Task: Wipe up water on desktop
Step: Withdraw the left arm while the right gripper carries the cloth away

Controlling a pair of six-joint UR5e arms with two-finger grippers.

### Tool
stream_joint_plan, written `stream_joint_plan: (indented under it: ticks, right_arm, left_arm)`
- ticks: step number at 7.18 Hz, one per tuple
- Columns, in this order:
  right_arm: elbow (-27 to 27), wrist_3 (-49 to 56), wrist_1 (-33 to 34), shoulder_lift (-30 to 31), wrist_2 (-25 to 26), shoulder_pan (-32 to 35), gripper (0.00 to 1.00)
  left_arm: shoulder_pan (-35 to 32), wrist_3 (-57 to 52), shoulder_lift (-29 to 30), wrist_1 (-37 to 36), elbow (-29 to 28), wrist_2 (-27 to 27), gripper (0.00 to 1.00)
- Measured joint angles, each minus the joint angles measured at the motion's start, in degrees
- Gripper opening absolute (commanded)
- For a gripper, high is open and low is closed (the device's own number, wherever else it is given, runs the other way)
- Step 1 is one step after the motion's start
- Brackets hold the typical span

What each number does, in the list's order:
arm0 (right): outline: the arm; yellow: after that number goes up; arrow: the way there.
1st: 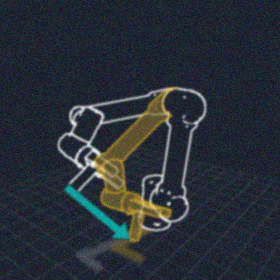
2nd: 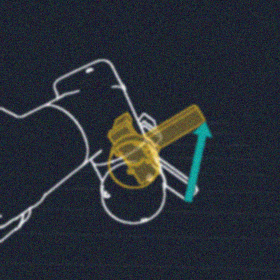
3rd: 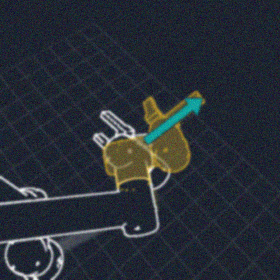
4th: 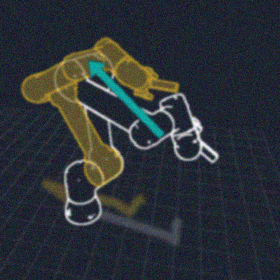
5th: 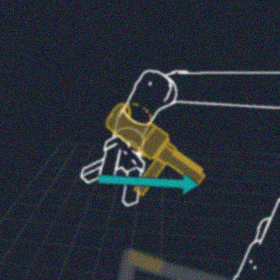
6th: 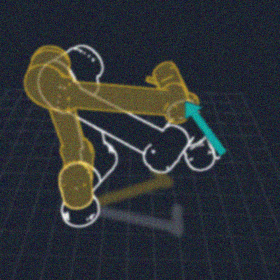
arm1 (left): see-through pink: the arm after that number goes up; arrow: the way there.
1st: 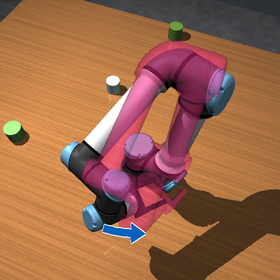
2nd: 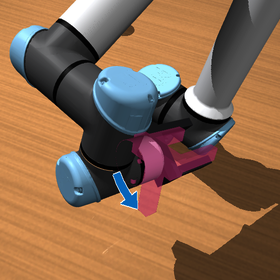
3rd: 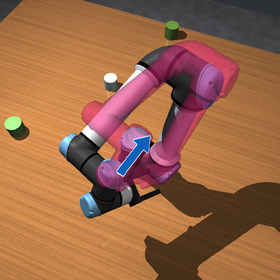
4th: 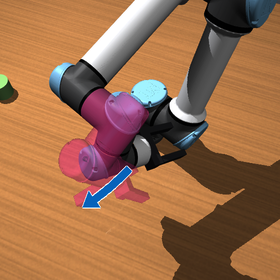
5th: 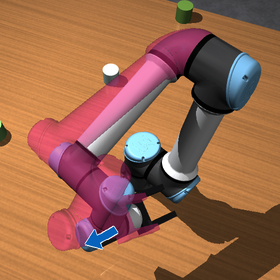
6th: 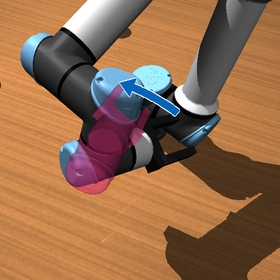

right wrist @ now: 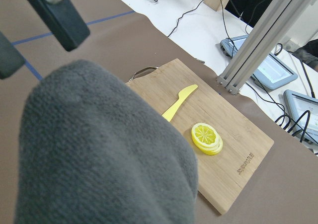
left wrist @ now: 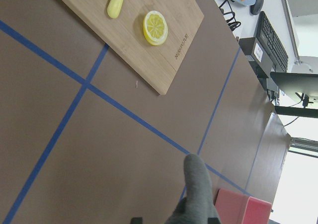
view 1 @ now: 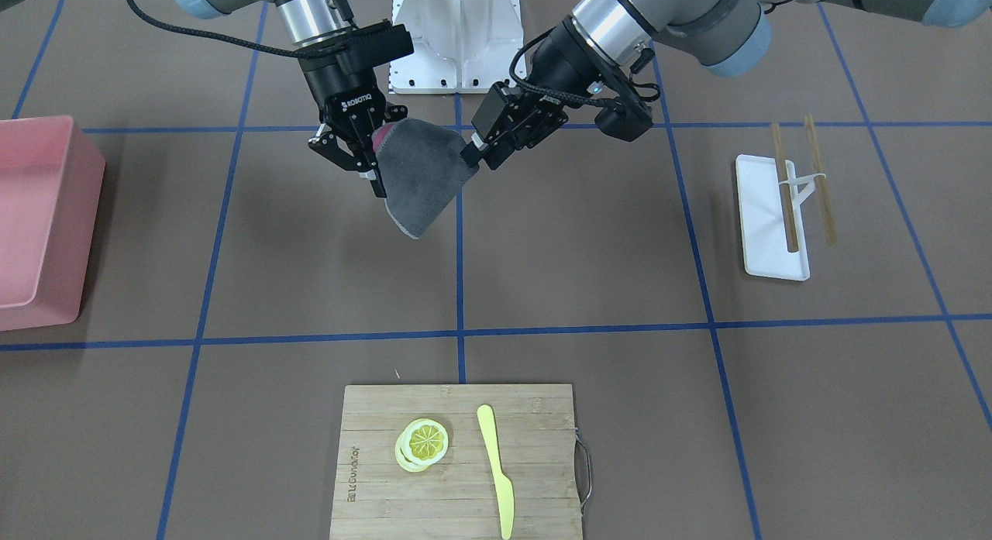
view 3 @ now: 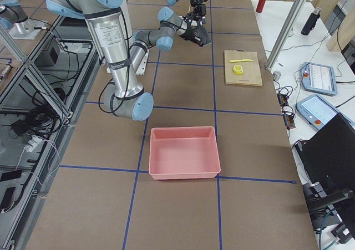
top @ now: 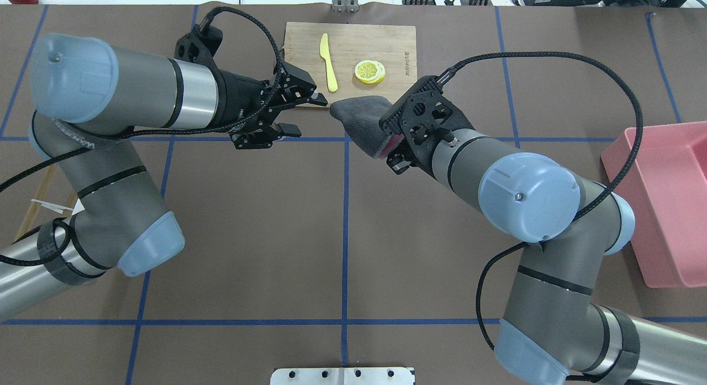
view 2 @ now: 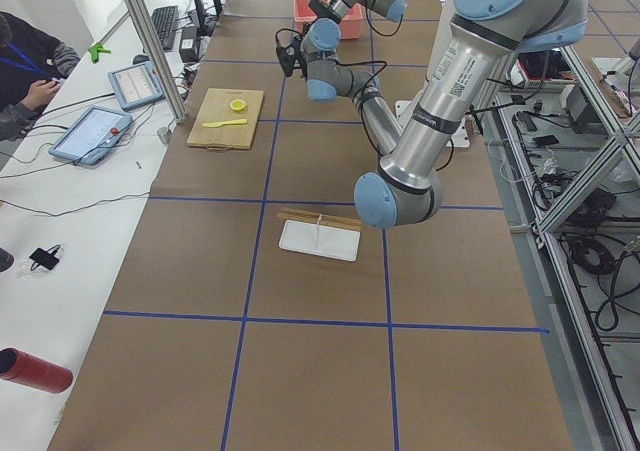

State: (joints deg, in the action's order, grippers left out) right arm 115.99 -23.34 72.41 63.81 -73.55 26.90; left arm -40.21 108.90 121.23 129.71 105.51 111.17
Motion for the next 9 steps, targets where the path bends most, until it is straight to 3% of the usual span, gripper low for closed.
stream_joint_plan:
  ticks: [2,6,7,9]
  right_arm:
    - [0.0,-1.7,0.0,0.1,0.0,1.6,0.0]
    - [-0.2,-9.4,0.9,2.2,-0.2,4.3,0.0]
    - [-0.3,-10.6,2.0,2.6,-1.5,5.7,0.0]
    - [-0.2,-11.3,8.0,2.7,-9.6,10.2,0.0]
  left_arm:
    - [-2.5,-10.9,-4.3,-0.9,0.0,1.8,0.98]
    - [-12.8,-47.4,-16.6,-7.3,0.6,7.8,0.98]
    - [-16.2,-55.9,-19.3,-8.7,0.6,9.2,0.98]
    - [-25.8,-74.8,-23.6,-15.7,0.5,14.4,0.98]
